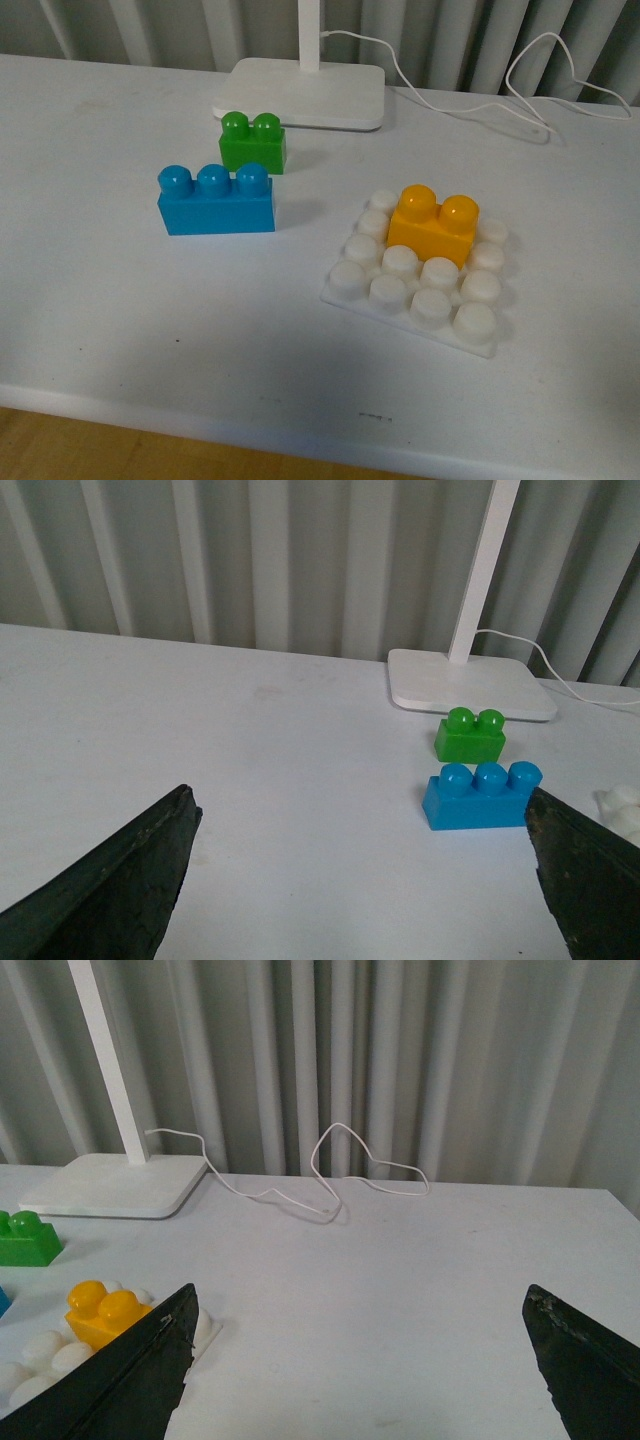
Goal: Insert yellow block into base center
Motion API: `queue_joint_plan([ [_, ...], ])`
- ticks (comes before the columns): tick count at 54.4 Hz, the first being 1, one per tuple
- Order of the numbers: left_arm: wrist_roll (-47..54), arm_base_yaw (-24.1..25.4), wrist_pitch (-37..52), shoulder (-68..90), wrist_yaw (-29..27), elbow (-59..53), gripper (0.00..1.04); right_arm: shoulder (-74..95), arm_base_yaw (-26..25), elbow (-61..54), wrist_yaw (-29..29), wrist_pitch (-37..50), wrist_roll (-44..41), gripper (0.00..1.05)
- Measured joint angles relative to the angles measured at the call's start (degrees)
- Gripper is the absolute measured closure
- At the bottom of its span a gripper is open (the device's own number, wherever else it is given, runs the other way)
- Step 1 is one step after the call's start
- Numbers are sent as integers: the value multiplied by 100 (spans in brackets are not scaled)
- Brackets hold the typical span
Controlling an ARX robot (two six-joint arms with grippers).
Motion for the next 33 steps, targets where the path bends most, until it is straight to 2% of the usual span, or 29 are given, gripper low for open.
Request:
queue_joint_plan([
  [33, 0, 0, 0, 0, 0, 0, 6, 0, 0, 0, 0, 0, 0, 9],
])
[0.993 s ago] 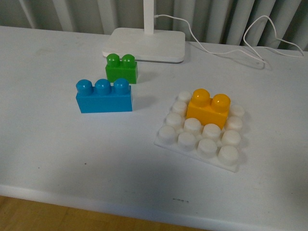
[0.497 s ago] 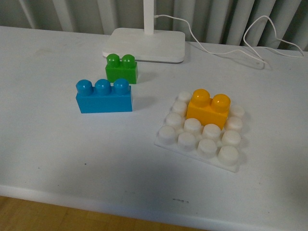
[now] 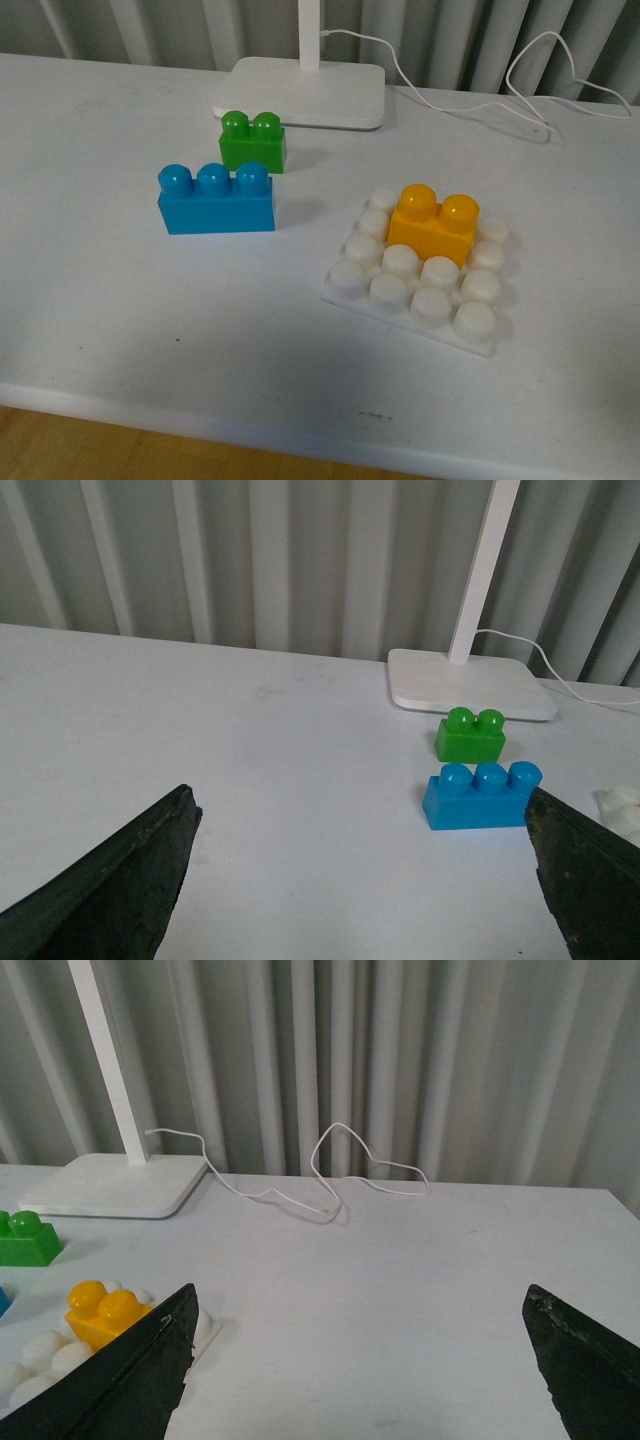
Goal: Insert yellow block into base center
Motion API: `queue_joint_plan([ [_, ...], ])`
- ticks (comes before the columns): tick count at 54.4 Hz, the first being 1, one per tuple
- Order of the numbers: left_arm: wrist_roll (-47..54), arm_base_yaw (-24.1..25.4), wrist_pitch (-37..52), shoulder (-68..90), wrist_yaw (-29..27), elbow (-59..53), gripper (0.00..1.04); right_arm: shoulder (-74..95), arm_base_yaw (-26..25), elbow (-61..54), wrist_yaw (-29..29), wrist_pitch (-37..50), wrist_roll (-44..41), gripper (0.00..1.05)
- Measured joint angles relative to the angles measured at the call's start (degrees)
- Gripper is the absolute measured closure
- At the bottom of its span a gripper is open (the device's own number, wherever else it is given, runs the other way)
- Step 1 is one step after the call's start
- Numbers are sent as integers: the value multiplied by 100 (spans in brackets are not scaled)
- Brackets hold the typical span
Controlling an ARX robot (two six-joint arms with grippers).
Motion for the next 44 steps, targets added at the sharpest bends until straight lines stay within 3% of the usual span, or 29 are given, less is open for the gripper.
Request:
queue_joint_plan([
  [44, 0, 0, 0, 0, 2, 0, 6, 0, 0, 0, 0, 0, 0, 9],
])
